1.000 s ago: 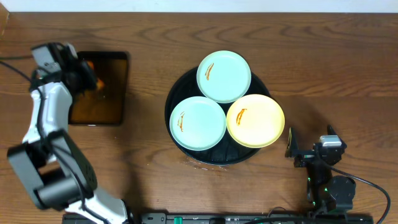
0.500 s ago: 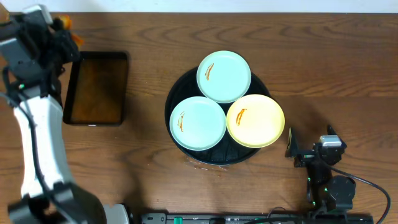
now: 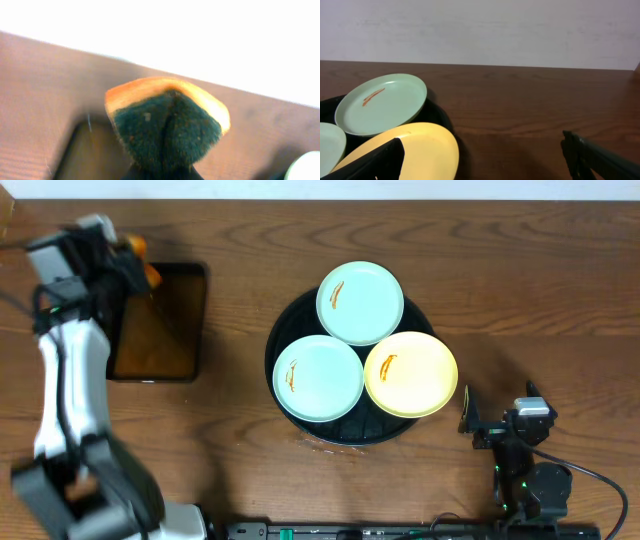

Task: Clean dirty plates on tray and stack at the side
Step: 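Carry the sponge with the left gripper over to the left green plate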

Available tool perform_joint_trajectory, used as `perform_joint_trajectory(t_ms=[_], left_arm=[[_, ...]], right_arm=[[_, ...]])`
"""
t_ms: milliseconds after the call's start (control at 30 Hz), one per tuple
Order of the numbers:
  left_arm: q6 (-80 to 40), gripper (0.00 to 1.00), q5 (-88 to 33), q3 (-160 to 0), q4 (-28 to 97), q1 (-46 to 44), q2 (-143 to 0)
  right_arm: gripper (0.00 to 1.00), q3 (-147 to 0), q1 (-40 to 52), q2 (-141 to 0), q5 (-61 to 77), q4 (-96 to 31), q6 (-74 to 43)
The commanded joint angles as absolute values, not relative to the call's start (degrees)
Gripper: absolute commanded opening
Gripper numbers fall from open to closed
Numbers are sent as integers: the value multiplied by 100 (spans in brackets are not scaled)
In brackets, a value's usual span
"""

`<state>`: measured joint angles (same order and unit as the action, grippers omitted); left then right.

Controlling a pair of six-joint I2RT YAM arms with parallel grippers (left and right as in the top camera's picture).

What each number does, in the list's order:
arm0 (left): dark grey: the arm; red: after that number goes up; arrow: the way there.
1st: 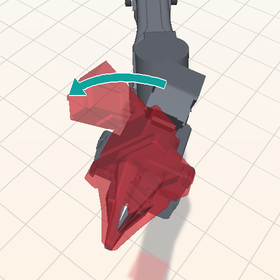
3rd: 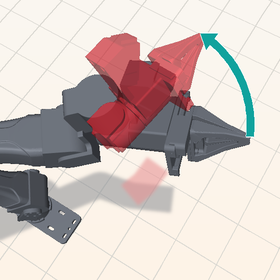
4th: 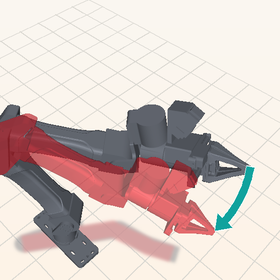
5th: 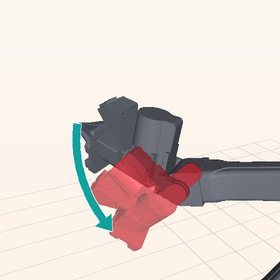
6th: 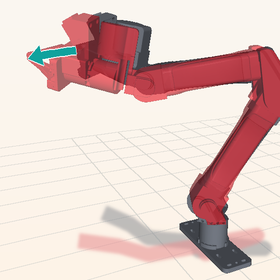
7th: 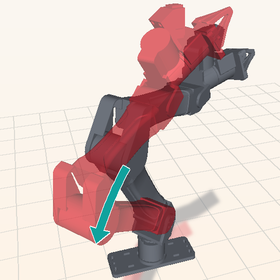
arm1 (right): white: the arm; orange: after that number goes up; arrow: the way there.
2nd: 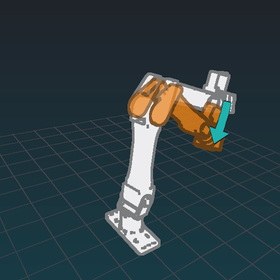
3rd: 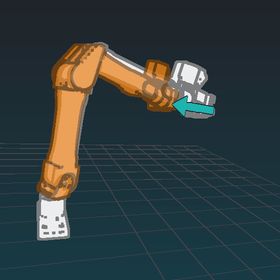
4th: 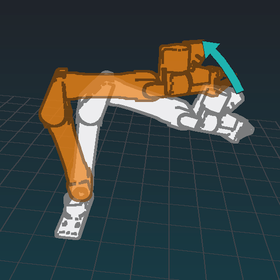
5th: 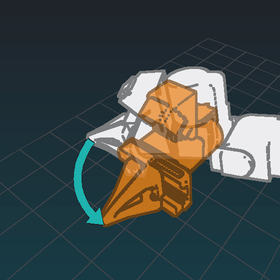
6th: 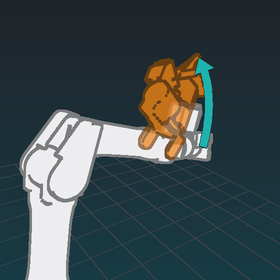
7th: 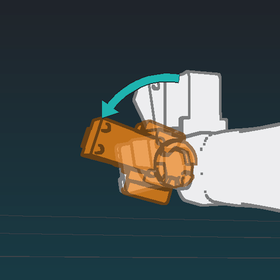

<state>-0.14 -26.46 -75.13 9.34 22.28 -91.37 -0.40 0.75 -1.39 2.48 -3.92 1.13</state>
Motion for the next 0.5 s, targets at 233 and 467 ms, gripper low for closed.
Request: perform_joint_trajectory(t_ms=[233,467], left_arm=[[193,7,-1914,-7583,1629,2217,-9743],[169,8,-2359,-7745,1798,2270,-9983]], right_arm=[[99,-32,40,-113,193,-412,180],[99,-32,40,-113,193,-414,180]])
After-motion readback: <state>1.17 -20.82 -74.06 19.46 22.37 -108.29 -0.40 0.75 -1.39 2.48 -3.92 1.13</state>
